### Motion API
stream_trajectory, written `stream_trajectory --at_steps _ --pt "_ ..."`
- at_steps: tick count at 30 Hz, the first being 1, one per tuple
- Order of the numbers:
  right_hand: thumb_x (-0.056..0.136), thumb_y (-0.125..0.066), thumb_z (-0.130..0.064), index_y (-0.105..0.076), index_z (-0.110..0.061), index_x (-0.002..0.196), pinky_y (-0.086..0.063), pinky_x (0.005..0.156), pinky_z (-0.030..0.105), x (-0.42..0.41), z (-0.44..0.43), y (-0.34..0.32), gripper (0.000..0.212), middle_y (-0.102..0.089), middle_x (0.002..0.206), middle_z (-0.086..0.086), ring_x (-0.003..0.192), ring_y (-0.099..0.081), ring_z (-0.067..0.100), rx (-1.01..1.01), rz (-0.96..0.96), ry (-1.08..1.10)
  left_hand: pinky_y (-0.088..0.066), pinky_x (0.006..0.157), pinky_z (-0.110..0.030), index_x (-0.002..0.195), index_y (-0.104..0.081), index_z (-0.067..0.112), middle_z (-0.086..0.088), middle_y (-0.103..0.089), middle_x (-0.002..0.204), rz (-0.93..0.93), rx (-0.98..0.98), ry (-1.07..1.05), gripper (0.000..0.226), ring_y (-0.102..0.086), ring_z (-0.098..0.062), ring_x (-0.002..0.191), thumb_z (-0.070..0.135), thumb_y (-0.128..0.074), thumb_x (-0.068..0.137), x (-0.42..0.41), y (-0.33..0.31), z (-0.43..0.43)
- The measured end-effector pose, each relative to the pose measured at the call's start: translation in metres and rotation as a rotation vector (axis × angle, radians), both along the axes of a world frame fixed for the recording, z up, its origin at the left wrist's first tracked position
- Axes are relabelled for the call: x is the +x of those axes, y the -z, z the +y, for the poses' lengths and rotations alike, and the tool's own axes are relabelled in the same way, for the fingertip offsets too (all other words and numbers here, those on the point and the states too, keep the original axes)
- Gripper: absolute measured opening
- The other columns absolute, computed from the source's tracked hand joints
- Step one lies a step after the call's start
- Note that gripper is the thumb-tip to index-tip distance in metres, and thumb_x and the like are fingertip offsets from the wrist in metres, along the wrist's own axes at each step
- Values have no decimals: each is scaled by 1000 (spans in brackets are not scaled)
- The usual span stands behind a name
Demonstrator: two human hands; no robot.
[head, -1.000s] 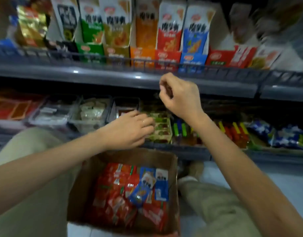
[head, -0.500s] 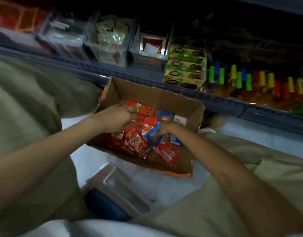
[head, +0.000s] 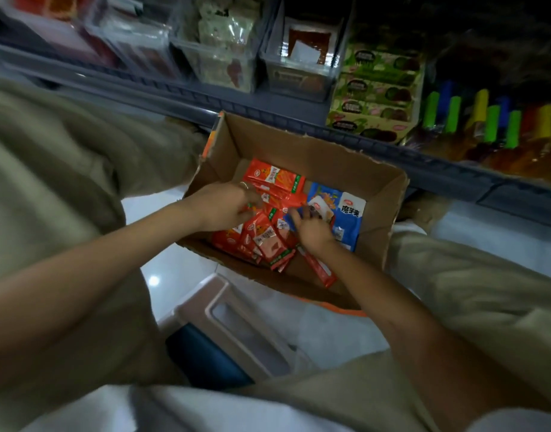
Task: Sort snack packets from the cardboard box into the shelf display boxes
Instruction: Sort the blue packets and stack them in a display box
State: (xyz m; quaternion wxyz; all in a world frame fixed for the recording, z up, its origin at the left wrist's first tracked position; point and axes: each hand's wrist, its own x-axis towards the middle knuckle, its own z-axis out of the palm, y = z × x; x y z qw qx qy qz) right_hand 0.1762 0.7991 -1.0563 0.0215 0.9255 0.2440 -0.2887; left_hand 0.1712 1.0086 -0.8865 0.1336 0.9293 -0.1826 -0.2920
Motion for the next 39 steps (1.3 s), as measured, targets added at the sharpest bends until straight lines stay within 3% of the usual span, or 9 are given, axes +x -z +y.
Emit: stream_trajectory --at_steps 6,11,14,17,19,24,29,34,39 --pt "100 -42 -19 -24 -13 143 -40 47 28 3 12 -33 48 -64 91 8 60 -60 21 673 15 428 -47 93 -34 134 -41 17 -7 -52 129 392 -404 -617 37 -55 -21 111 29 -45 99 -1 4 -18" --pt "86 -54 -2 -35 -5 135 -50 91 45 -38 62 -58 52 -41 136 19 113 -55 35 1152 -52 269 -53 84 -34 134 -39 9 -9 -55 121 604 -797 -1134 42 -60 -23 103 33 -44 100 -3 13 -17" --pt "76 -67 -1 -37 -11 119 -39 104 35 -46 74 -58 53 -32 131 9 124 -40 30 1227 -165 136 -52 76 -28 125 -48 -3 -18 -61 114 367 -768 -1238 29 -60 -23 96 2 -48 96 -4 20 -10" --pt "70 -77 -8 -39 -8 111 -43 97 38 -35 59 -46 57 -36 131 18 120 -47 36 1054 -306 -40 -50 83 -35 127 -47 -1 -18 -60 121 224 -598 -1237 34 -59 -26 104 -2 -53 93 -4 23 -4" --pt "74 -73 -12 -43 -3 119 -44 100 44 -22 46 -39 54 -38 137 24 123 -46 38 750 -283 150 -48 88 -37 129 -44 3 -14 -59 124 206 -555 -1191 37 -58 -27 110 1 -55 94 -3 18 -4" --pt "92 -54 -15 -10 -29 146 -50 85 40 9 1 -14 72 -7 151 21 123 -44 39 121 346 855 -47 81 -30 133 -40 7 -8 -58 121 191 -611 -1115 40 -58 -20 106 1 -51 95 -6 8 -10" --pt "94 -51 -30 0 -15 150 -46 91 45 14 -15 -7 77 -21 148 30 132 -34 45 -459 271 448 -48 71 -21 132 -40 10 -1 -57 115 170 -644 -1066 39 -58 -17 104 1 -51 95 -7 5 -17" --pt "94 -48 -25 -2 -9 150 -49 84 37 15 -16 0 74 -52 128 16 107 -59 29 -572 216 188 -48 66 -13 136 -37 12 2 -56 117 116 -624 -966 43 -56 -11 102 2 -50 96 -7 2 -19" --pt "98 -40 -14 -41 -10 133 -50 74 32 18 -25 -6 36 -58 120 11 104 -60 25 -570 109 133 -47 68 -12 136 -36 10 1 -55 119 102 -598 -934 43 -55 -10 104 1 -49 96 -11 5 -17"
